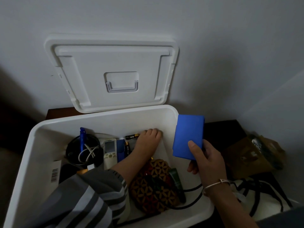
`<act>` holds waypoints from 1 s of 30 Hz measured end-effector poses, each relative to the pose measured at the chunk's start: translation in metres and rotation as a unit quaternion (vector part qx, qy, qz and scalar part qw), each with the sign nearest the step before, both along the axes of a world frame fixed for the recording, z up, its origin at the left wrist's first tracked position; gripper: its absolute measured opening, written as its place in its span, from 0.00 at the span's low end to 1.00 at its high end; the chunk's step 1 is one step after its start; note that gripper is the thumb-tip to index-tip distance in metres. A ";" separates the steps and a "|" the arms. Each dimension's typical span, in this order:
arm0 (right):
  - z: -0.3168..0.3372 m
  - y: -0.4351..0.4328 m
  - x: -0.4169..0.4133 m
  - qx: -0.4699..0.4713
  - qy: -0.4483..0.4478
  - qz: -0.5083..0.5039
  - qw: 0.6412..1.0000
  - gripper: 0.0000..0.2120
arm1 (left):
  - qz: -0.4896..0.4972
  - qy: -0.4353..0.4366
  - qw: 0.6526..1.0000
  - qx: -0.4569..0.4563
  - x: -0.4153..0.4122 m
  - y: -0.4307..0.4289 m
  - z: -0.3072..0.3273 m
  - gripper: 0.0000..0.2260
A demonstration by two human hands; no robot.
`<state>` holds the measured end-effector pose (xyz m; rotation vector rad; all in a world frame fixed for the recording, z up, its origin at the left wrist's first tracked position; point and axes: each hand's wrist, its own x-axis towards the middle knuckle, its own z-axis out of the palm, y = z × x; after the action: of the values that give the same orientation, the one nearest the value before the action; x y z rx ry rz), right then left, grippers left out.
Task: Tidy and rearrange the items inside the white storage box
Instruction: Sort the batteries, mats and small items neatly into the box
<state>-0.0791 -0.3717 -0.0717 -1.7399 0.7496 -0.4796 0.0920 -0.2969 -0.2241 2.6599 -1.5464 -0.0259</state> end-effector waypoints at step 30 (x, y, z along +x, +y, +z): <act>-0.016 0.031 0.060 -0.297 0.344 0.133 0.881 0.20 | 0.346 0.404 0.808 -0.254 -0.050 0.155 0.113 0.08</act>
<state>-0.0189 -0.3410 -0.0873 -2.6082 0.8812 0.1534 0.0424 -0.1420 -0.1112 2.1267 -0.2381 -0.5362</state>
